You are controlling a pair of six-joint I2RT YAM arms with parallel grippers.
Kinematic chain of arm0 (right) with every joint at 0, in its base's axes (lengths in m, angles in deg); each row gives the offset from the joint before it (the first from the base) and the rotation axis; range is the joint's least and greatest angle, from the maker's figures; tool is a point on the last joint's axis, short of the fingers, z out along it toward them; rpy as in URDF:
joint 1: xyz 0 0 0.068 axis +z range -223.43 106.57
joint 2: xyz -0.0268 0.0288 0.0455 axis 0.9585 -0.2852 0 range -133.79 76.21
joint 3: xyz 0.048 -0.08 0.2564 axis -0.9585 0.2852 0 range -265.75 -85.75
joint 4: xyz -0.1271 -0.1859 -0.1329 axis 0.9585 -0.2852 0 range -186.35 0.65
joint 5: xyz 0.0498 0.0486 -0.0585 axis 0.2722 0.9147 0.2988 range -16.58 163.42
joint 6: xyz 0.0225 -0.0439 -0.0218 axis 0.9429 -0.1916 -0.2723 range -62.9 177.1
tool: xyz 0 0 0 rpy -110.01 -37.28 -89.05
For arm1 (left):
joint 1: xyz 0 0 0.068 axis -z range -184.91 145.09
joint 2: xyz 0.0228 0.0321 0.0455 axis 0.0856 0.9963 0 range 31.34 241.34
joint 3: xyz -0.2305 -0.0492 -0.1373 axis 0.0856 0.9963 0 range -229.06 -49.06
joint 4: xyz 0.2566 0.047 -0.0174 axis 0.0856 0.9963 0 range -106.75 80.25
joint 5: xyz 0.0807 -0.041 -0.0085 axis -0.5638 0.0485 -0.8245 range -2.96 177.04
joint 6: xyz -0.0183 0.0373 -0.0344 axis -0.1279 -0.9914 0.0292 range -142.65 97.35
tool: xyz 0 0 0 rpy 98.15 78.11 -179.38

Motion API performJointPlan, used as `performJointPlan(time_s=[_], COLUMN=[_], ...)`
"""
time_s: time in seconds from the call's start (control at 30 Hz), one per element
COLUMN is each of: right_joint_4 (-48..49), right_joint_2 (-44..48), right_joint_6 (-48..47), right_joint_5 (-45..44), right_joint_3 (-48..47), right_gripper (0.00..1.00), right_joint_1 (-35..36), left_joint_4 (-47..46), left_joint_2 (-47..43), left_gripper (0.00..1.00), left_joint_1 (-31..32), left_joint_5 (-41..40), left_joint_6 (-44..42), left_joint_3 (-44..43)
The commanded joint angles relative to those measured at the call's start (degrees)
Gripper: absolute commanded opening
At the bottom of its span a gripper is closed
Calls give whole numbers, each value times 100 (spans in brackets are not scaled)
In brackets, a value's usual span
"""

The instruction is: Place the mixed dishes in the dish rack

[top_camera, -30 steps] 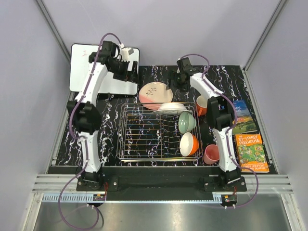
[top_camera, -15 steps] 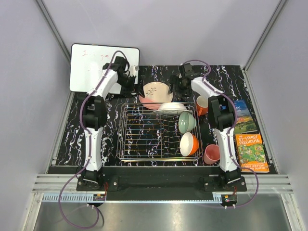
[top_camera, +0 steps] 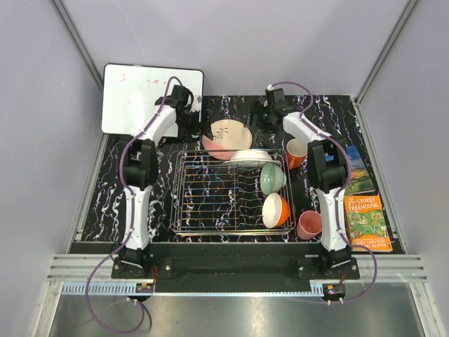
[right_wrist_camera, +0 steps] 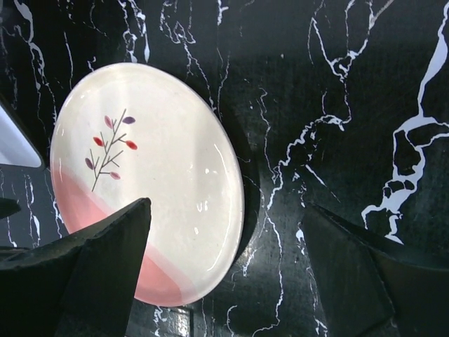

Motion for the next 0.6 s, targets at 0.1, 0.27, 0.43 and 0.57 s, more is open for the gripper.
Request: performJointPlan(time_s=[0.1,0.27,0.43,0.57], right_joint_4=[830,1041,1226,1305], right_joint_2=[244,288,288,226], right_joint_6=[572,730,765,774], right_joint_5=[359,500,552,596], right_joint_3=[190,339,436,444], right_gripper=[92,90,90,89], right_joint_1=[-233,-304,-313,-321], left_joint_4=[-651,-748,-836,-968], left_joint_2=[148,192,324,411], left_gripper=[99,99,99,99], left_joint_1=[137,208,295,357], left_joint_5=[-192,-333,-359,-394], left_joint_6=[656,717,744,709], left_joint_3=[353,538,538,547])
